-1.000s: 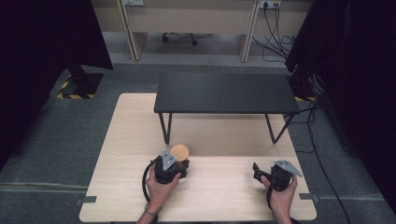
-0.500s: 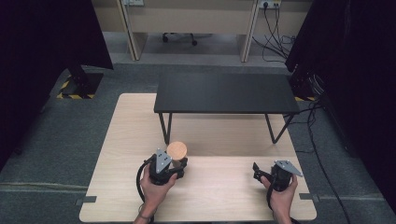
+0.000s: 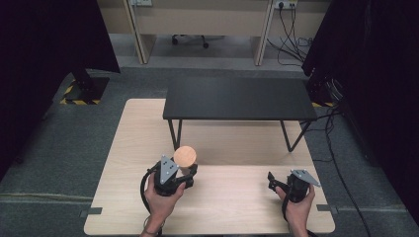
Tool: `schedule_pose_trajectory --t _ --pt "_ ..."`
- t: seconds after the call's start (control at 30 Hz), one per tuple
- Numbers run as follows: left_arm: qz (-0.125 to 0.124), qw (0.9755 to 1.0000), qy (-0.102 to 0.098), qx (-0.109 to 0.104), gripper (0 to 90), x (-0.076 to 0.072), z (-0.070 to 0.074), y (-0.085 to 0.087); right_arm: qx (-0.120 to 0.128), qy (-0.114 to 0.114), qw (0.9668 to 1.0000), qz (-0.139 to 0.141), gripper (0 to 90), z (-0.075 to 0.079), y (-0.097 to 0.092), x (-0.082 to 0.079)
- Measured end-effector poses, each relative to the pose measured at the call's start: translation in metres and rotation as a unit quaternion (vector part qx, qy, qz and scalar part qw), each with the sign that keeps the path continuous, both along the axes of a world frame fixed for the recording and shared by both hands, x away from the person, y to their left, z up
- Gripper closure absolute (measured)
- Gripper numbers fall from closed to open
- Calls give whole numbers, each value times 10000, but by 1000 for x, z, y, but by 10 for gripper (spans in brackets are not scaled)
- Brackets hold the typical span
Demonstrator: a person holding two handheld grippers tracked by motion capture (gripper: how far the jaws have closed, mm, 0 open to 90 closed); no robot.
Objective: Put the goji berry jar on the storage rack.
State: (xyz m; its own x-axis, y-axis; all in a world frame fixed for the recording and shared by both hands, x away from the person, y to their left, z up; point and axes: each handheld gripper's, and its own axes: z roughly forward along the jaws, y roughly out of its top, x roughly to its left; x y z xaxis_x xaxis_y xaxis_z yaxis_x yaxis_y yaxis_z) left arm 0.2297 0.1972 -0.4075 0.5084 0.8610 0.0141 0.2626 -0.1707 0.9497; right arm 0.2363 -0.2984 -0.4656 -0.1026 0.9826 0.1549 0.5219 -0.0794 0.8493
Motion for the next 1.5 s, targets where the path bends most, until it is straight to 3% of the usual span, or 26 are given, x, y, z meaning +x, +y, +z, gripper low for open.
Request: schedule_pose_trajectory --t 0.13,0.3,0.8,1.2,1.5 --pt "25 9999 -112 30 256 0 17 -3 -118 -57 9999 12 28 -1 4 -2" --pt "35 9997 -230 61 256 4 42 -7 -58 -50 10000 3 27 -1 2 -2" --pt "48 9993 -341 124 257 14 92 -18 -75 -62 9999 32 27 -1 1 -2" --pt "81 9985 -472 284 256 42 131 -29 -107 -62 9999 51 28 -1 2 -2" --pt "137 9979 -503 383 256 65 148 -40 -90 -71 9999 56 27 -1 1 -2"
